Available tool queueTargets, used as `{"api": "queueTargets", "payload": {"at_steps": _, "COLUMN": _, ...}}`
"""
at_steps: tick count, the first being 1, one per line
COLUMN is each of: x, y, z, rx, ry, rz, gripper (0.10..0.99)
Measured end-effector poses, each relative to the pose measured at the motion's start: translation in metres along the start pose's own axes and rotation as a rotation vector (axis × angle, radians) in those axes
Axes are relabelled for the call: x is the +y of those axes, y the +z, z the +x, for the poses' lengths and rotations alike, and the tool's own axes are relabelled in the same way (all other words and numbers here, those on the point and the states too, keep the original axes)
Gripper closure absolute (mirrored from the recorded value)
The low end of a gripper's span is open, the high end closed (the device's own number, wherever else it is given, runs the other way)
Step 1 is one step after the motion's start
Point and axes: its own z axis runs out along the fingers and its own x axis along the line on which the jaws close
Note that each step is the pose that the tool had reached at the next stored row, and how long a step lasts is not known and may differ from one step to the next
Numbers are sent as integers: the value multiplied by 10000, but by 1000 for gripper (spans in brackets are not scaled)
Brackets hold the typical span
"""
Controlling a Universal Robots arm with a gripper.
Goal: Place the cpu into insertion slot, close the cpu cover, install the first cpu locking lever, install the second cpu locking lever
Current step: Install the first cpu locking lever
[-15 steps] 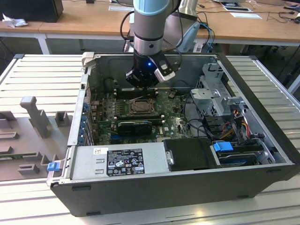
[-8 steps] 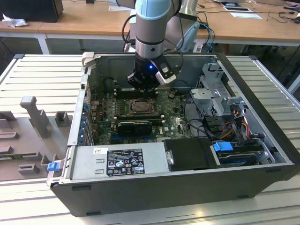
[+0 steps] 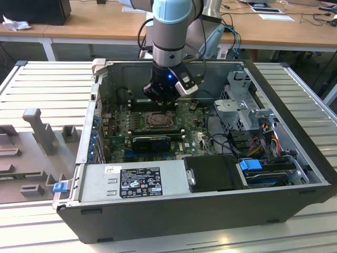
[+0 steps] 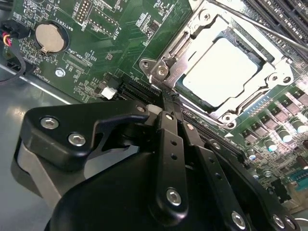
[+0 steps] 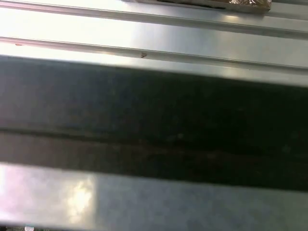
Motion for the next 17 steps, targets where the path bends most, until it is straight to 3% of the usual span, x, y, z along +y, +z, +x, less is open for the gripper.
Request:
{"api": "queueTargets", "payload": {"at_steps": 8, "x": 3, "y": 20, "z": -5, "rx": -7, "ry": 0, "rz": -8, "gripper": 980}}
{"api": "queueTargets", "payload": {"at_steps": 13, "x": 15, "y": -123, "z": -8, "rx": 1, "ry": -1, "rz": 13, "gripper": 980}}
{"api": "queueTargets", "payload": {"at_steps": 17, "x": -8, "y": -126, "z": -5, "rx": 1, "ry": -1, "rz": 15, "gripper": 980}}
